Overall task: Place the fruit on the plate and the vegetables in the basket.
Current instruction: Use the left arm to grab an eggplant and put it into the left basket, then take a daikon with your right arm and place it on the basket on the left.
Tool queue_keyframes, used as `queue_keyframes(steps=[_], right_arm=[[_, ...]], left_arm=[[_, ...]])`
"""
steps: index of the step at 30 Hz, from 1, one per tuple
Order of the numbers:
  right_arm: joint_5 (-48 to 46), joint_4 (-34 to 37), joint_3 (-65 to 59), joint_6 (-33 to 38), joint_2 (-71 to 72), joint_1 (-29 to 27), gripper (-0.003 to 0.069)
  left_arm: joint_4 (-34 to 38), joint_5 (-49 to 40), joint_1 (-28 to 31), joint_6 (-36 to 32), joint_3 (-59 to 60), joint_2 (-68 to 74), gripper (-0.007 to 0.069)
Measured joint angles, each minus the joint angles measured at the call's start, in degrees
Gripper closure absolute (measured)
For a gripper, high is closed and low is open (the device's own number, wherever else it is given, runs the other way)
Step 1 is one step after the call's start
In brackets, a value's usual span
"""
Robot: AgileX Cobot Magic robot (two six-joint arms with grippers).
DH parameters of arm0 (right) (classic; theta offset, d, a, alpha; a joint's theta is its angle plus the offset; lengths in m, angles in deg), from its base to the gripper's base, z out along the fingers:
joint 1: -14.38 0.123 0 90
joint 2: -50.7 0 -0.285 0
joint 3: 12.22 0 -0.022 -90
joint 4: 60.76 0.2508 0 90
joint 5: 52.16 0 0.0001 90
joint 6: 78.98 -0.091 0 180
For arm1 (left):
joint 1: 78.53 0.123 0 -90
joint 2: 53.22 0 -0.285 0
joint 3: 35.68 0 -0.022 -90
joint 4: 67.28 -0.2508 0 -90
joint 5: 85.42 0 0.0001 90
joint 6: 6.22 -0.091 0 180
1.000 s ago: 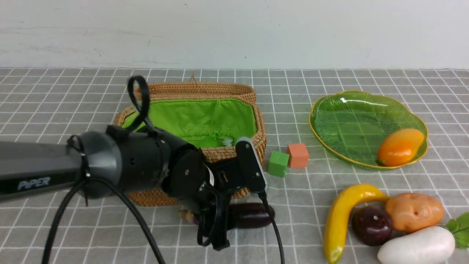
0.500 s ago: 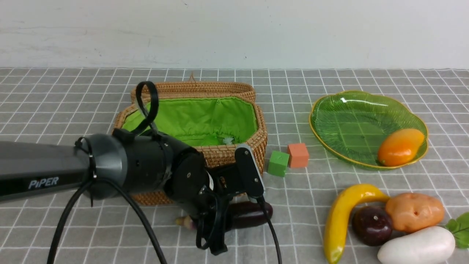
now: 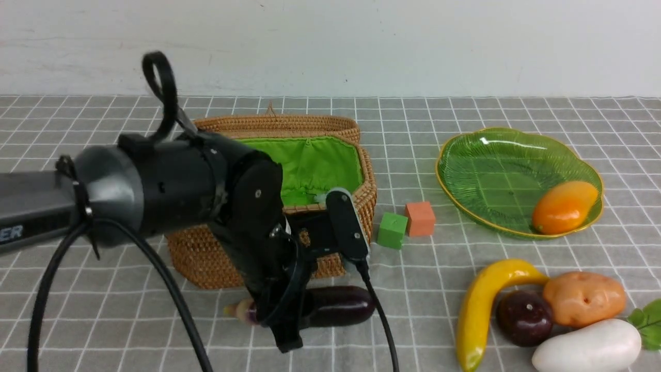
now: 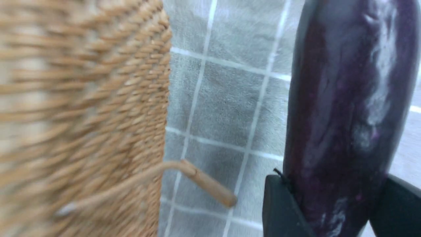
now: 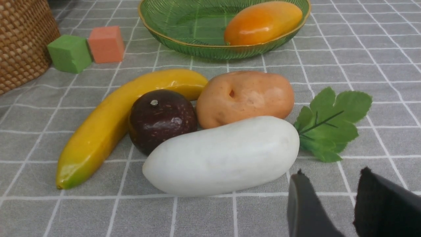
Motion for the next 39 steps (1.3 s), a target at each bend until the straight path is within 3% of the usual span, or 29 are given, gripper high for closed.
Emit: queue_keyframes(steps=[7,16,22,25,29,31,35,39], right_arm=[[0.00,0.00,0.00,0.00,0.00,0.00,0.0417],[0.00,0.00,0.00,0.00,0.00,0.00,0.0417],[0.00,0.00,0.00,0.00,0.00,0.00,0.0417],[0.00,0.00,0.00,0.00,0.00,0.00,0.0417],[0.00,0.00,0.00,0.00,0.00,0.00,0.0417],[0.00,0.00,0.00,0.00,0.00,0.00,0.0417],[0.00,0.00,0.00,0.00,0.00,0.00,0.0417],[0.00,0.00,0.00,0.00,0.00,0.00,0.0417]], left_arm=[[1.35,-1.00,2.43,-1.53,-6.18,-7.23,0.0288],[3.68,14.38,14.93,-1.51,-7.42,-6.97,0.0288],[5.29,16.40,16.47,-1.51,-7.42,-0.97,0.0288],[6.64,16.92,16.47,-1.51,-7.42,1.12,0.0243],[8.85,17.14,16.47,-1.51,-7.42,1.39,0.0030],[9.58,16.86,16.47,-1.51,-7.42,1.02,-0.0020],[10.79,14.03,16.47,-1.51,-7.42,-1.56,-0.0033],[11.29,9.54,16.51,0.84,-7.42,-7.14,0.0020]])
